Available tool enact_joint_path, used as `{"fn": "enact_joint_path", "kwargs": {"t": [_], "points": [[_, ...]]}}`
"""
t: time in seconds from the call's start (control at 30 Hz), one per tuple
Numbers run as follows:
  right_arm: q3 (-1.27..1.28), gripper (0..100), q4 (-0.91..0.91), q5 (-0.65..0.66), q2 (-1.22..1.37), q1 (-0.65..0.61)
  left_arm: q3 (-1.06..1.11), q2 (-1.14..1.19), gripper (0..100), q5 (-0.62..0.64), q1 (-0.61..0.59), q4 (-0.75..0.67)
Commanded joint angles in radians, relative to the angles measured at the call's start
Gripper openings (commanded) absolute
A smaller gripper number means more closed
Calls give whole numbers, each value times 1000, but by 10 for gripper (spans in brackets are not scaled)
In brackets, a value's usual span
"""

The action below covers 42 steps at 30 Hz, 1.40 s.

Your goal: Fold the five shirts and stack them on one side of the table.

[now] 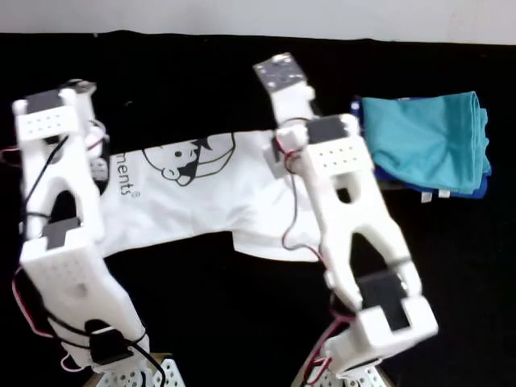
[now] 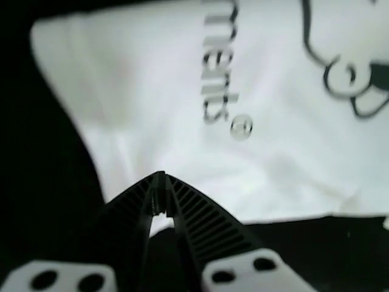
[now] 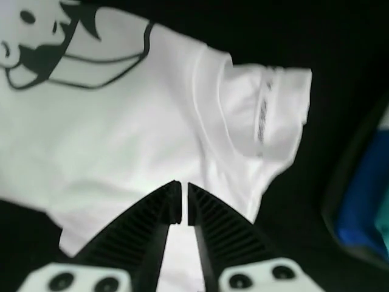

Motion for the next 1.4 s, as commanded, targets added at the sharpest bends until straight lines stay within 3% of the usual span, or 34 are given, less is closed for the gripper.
{"fn": "enact_joint_path", "kwargs": {"t": [0.0, 0.43, 0.67, 1.0, 1.2, 1.37], "points": [[-140, 5, -101, 2, 142, -12, -117, 84, 9, 54, -5, -72], [-918, 5, -176, 8, 894, 180, -650, 532, 9, 75, -134, -23], [-1322, 5, 39, 8, 1030, 191, -865, 642, 9, 75, -157, 5], [-1600, 5, 338, 8, 1032, 166, -1179, 641, 13, 80, -82, 279], [-1679, 5, 444, 8, 1030, 137, -1079, 513, 10, 83, -116, 284], [-1721, 5, 533, 8, 1029, 130, -642, 248, 10, 77, -137, 281]]}}
